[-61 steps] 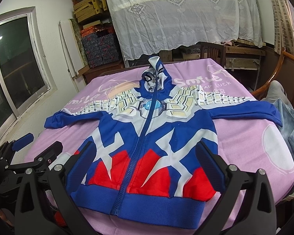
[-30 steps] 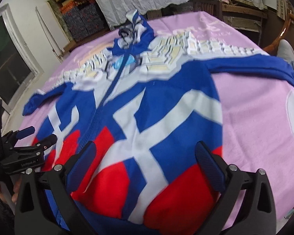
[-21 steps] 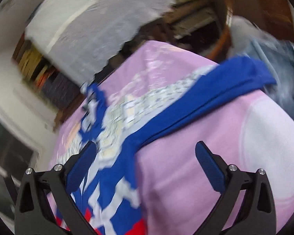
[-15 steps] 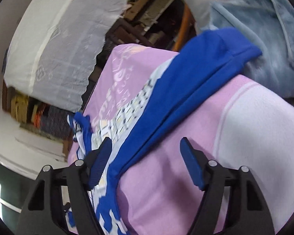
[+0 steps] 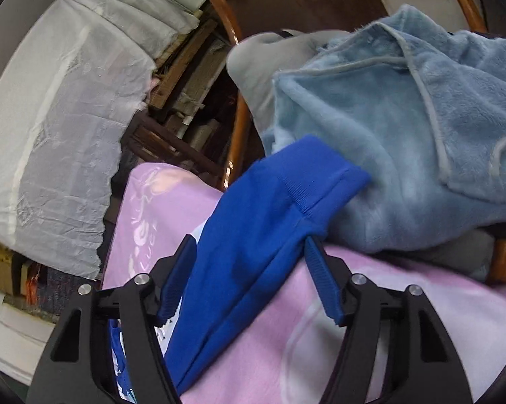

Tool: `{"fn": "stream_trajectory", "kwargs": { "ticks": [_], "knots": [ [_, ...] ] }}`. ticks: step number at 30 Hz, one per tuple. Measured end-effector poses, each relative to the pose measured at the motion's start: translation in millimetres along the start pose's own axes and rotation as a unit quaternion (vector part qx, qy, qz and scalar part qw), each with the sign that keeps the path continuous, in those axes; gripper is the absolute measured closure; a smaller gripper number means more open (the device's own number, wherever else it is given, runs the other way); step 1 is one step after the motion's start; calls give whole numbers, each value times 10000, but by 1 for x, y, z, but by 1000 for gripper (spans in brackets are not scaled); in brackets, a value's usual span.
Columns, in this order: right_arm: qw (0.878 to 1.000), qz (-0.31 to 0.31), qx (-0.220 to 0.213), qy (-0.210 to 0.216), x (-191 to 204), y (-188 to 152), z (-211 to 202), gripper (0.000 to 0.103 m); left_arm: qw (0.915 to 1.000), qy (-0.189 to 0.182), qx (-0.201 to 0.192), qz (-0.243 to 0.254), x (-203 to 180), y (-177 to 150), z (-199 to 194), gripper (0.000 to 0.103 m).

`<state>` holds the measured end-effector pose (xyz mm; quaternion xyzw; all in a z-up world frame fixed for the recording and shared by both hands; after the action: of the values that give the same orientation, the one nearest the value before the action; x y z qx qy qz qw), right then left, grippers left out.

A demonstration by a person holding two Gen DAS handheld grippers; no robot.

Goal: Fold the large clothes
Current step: 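Grasp the blue sleeve cuff with the right gripper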

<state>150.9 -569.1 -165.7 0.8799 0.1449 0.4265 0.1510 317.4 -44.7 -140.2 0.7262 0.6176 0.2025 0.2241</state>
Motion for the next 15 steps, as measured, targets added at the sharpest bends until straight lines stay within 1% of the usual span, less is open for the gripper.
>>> {"fn": "stream_trajectory", "kwargs": {
  "ticks": [2,4,8,9,10,13,15],
  "knots": [
    [10000,70,40,-9,-2,2,0,36,10000,16,4,-25,-1,1,1,3],
    [9999,84,48,-142,-3,6,3,33,10000,6,15,-36,0,3,1,3],
    [9987,-30,-162,-485,-13,15,17,35,10000,3,18,-34,-2,1,0,3],
    [9984,62,-72,-550,-15,11,19,38,10000,6,17,-34,-1,1,0,3],
    [9986,337,111,-379,-23,12,26,39,10000,3,24,-35,0,0,-1,3],
    [9982,552,140,-183,-33,19,29,39,10000,-4,50,-17,-2,-2,-3,3],
    [9984,546,131,-76,-32,20,28,39,9999,-32,96,20,-1,-3,-3,3]
  ]
}}
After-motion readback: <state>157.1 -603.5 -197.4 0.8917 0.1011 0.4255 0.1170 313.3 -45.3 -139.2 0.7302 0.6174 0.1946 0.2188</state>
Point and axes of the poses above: each gripper's, at about its wrist camera, not at the fingertips, and z roughly the way its jaws point, x to its left, y to its top, the point moved 3 cm from there along z, roughly the way its jaws point, and after that the axes turned 2 degrees about -z, right-handed, at the moved point
